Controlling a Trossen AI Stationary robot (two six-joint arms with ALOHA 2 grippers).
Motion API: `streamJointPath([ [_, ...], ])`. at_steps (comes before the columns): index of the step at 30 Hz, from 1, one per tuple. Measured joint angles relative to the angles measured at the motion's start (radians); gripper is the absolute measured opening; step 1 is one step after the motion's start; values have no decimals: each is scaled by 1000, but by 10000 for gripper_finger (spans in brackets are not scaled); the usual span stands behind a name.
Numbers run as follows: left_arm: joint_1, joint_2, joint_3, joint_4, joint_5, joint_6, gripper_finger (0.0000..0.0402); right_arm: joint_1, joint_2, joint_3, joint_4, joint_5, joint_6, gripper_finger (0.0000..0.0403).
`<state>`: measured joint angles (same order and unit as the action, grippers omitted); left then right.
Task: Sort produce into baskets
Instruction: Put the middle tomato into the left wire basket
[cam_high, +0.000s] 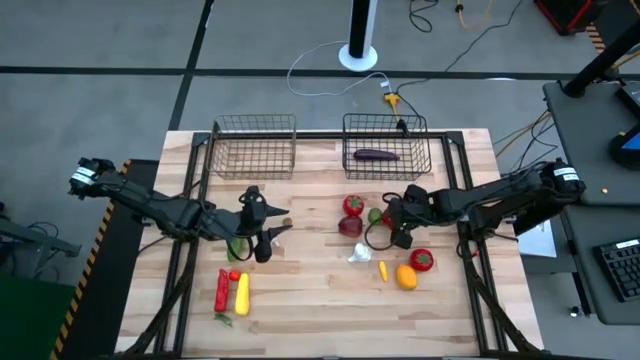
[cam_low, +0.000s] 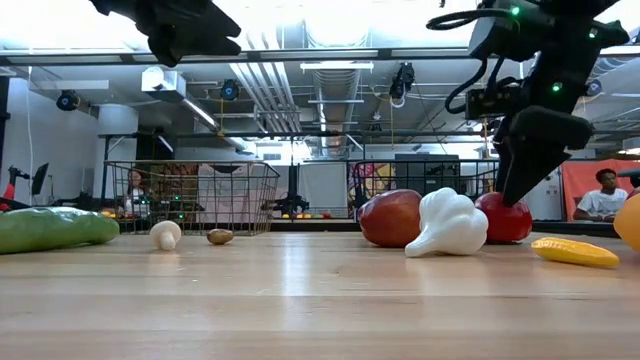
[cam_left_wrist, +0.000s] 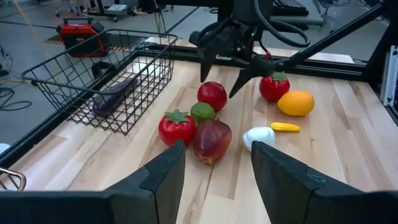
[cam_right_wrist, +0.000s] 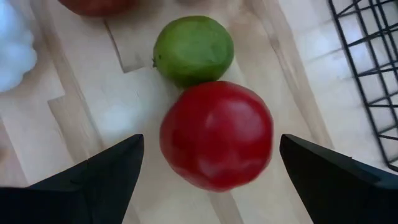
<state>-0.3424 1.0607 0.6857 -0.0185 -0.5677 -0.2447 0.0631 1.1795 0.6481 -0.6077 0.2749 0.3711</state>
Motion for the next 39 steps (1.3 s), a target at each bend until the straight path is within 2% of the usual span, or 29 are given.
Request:
streamJointPath([
  [11,0,0,0,2,0,0,168,0,1,-66,33,15,85,368],
  [17,-1,0,0,4,-1,0,168,0,1,-110,115,15,100,368],
  [29,0,0,0,35,-2,27,168,0,2,-109,126,17,114,366],
  [39,0,0,0,35,-2,27,168,0,2,-109,127,16,126,306],
])
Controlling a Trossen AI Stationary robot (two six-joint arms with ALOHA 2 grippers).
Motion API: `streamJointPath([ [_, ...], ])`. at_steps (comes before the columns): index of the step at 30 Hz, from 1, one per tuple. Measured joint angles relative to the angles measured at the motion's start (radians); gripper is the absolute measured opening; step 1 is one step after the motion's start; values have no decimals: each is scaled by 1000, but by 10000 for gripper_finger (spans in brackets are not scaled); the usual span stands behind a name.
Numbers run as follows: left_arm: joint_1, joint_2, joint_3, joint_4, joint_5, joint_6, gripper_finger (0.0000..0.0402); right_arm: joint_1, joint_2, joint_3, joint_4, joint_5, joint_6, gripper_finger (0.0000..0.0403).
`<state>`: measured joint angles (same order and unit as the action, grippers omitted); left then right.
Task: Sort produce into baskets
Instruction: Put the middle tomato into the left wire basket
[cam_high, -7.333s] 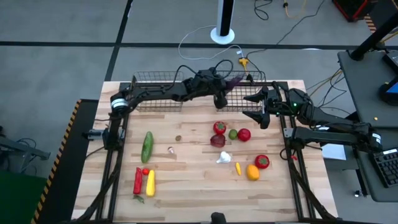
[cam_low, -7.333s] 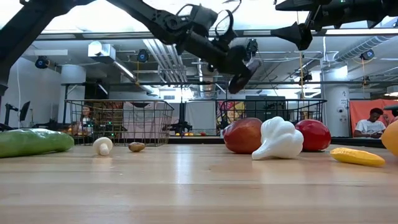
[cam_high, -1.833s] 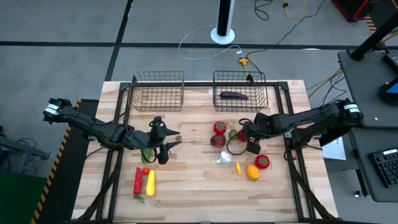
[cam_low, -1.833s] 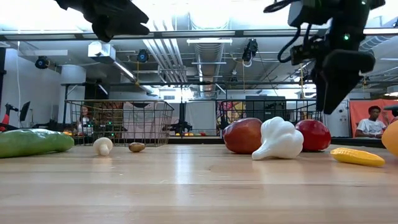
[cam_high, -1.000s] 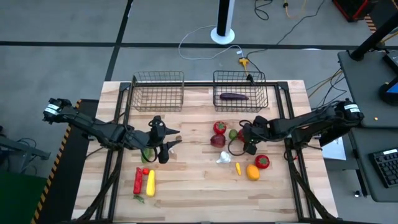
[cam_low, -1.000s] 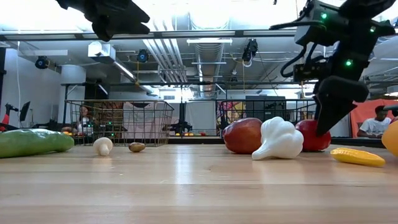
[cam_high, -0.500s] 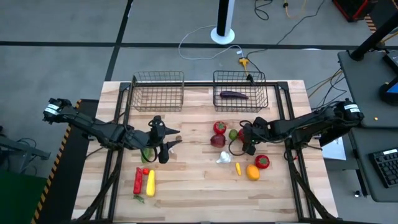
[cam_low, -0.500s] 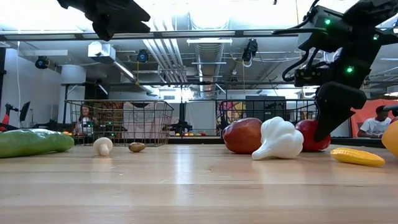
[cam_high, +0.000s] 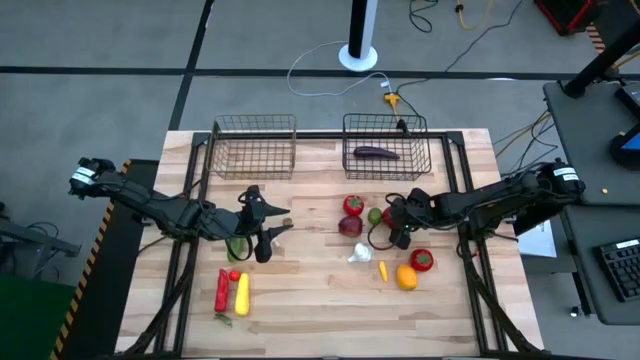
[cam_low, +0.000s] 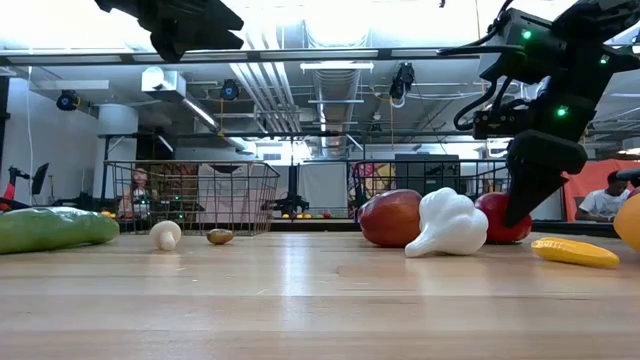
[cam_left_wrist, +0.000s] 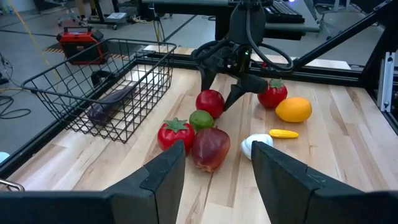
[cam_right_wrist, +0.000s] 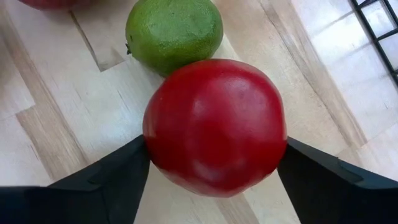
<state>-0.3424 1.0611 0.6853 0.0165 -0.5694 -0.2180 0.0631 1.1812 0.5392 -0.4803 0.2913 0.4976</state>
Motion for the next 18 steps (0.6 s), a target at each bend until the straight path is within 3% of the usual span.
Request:
streamJointPath([
  [11,0,0,-1,-1,0,0,168,0,-15,3,-4,-3,16,307],
  [18,0,0,-1,-1,0,0,168,12,-128,16,-4,-15,25,303],
])
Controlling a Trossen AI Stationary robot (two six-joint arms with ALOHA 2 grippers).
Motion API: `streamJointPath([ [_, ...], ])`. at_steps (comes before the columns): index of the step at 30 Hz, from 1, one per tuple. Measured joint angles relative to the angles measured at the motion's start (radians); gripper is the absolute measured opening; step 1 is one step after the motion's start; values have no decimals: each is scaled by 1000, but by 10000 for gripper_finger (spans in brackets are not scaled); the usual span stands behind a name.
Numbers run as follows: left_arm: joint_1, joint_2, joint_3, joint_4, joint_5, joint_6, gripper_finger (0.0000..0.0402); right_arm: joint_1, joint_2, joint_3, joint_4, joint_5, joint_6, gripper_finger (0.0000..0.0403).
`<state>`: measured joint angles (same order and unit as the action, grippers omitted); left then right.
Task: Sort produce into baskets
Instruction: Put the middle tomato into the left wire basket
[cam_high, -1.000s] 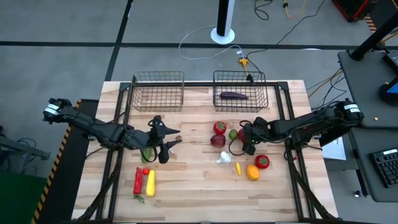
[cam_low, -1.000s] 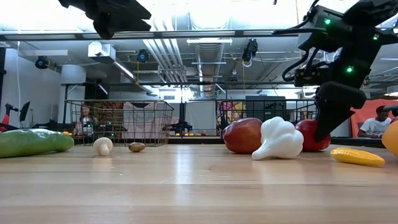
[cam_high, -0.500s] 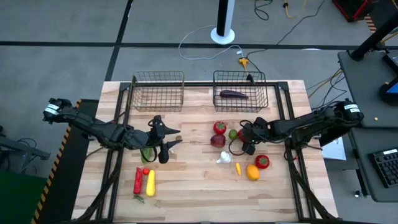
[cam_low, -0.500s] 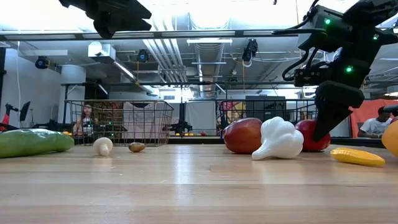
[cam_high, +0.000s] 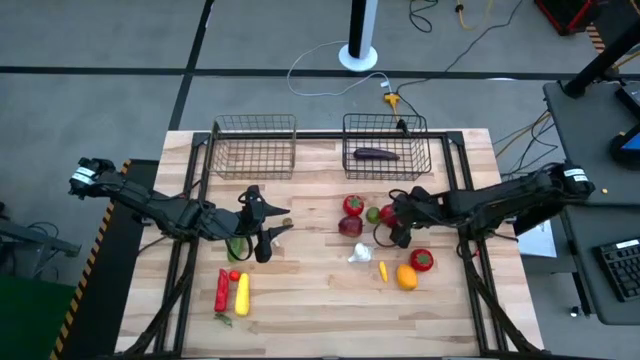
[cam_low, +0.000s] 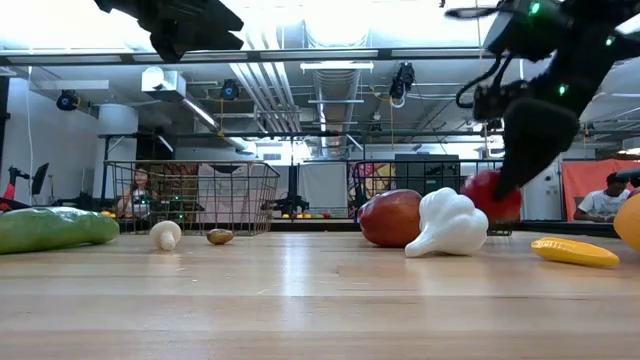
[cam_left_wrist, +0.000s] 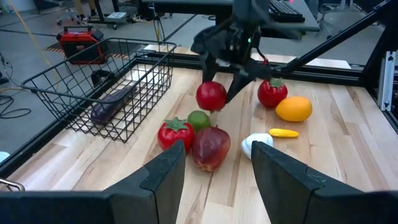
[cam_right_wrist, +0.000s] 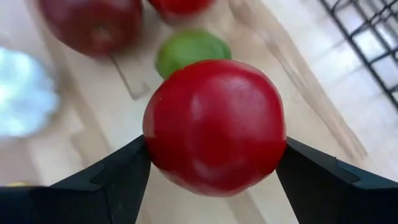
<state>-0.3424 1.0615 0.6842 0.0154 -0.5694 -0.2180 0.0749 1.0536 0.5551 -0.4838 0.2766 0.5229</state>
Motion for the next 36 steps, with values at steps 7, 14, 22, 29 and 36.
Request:
streamJointPath([
  [7,0,0,-6,7,2,53,168,15,-178,1,212,-35,-8,306],
  [14,-2,0,-131,392,14,256,168,15,-198,-86,795,-124,-158,307],
  [22,-2,3,-287,756,20,379,168,15,13,-182,1500,-207,-300,308],
  [29,-1,57,-263,815,22,421,177,14,258,-119,1817,-291,-337,308],
  [36,-1,171,-164,819,38,496,216,-11,431,-1,1969,-420,-227,309],
])
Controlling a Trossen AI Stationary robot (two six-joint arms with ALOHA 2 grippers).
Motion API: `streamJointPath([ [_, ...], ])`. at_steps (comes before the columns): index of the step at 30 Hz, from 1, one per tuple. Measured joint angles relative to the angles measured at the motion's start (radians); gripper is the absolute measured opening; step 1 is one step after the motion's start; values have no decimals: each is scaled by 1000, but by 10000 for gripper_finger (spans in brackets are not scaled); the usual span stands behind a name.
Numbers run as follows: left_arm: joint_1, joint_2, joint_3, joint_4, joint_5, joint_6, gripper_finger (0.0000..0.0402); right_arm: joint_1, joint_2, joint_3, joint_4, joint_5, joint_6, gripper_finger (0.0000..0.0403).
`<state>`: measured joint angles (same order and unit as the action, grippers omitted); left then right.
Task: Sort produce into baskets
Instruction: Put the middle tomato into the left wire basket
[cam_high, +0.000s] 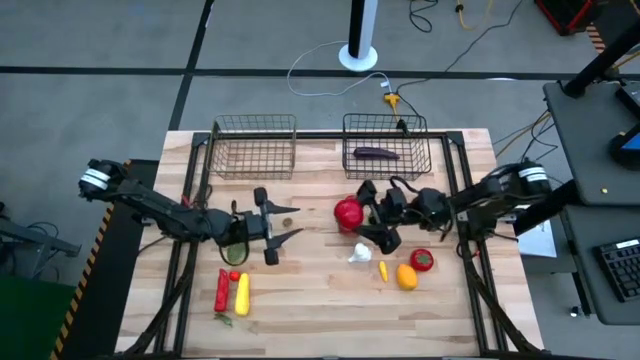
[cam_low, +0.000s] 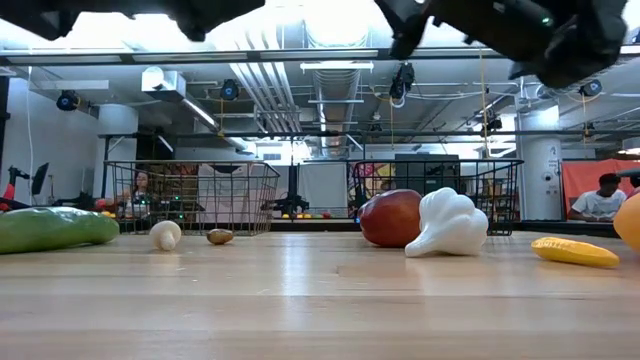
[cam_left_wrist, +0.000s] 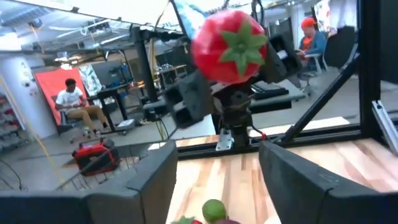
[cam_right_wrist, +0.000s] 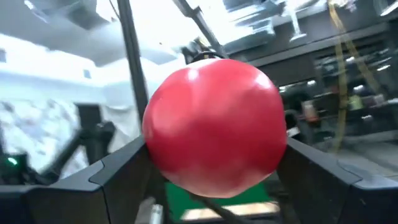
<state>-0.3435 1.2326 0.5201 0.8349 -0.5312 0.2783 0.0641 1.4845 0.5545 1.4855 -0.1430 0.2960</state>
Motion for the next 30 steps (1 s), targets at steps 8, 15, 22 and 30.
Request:
streamJointPath([
  [8,-5,86,88,-2,2,155,277,-37,99,62,87,-74,227,309],
  [15,-2,126,132,54,24,256,288,-48,150,96,84,-76,319,309],
  [22,10,162,174,57,24,308,288,-47,196,161,80,-129,370,309],
  [30,13,168,178,99,21,312,288,-47,208,180,53,-148,393,309],
])
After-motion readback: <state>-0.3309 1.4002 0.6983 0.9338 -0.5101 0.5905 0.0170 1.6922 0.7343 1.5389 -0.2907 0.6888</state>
